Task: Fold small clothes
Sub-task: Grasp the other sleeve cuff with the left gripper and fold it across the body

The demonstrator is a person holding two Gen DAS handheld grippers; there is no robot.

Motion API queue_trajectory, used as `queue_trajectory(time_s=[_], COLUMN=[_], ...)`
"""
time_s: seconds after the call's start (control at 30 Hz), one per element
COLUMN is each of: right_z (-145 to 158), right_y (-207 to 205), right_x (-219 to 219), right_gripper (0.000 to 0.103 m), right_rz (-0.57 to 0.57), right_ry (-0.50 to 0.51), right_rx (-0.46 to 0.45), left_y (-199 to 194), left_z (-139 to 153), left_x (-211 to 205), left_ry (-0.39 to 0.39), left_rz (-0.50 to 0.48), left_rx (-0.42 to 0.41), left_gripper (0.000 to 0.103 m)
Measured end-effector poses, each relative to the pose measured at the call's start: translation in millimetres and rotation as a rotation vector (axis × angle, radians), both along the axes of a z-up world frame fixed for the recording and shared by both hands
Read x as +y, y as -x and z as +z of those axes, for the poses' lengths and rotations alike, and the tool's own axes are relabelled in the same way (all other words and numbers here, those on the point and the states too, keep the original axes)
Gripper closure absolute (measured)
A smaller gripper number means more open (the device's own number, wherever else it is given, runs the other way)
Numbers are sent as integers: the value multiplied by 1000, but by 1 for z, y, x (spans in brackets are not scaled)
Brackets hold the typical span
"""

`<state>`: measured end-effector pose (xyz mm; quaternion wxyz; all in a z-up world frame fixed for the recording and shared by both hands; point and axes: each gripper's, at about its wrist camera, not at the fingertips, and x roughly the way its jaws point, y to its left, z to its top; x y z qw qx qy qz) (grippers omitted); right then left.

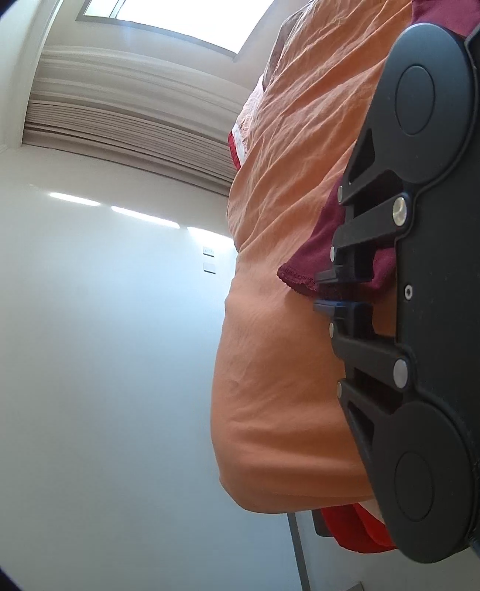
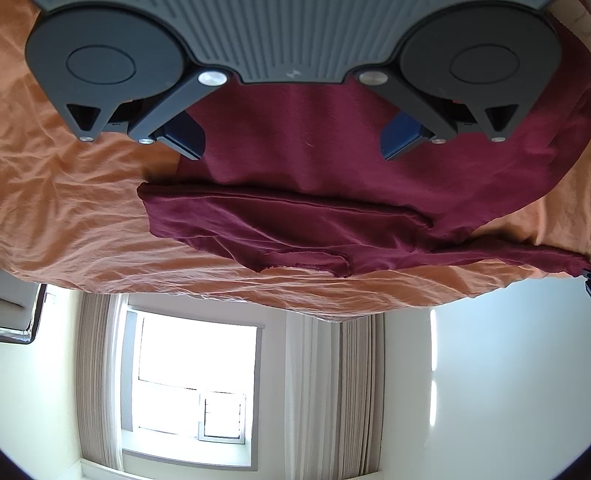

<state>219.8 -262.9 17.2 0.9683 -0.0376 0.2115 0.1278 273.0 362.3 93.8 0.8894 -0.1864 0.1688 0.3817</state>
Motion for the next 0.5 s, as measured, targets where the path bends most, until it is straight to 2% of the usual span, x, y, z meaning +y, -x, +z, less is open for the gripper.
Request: queue_trajectory(time_s=[0.07,0.23,0.37,0.5], right_z=[-1,-2,-4,-6], right_y=[-1,-1,-1,0], right_x=[-3,-13,-21,-33], right_gripper=[0,0,0,0], right_rz=[-2,-8,-18,-29], right_ry=[-13,-51,-76,-107], right_rx=[-2,-8,-12,-10], left_y=[0,-11,-29,-54], left_z=[9,44,78,107], left_x=[-5,-31,-70,-127], left_ry=[-20,-134,-225,-273], left_rz=[-18,-112,-246,-388], left_rx=[-13,-50,-89,-129], left_gripper=[97,97,97,97])
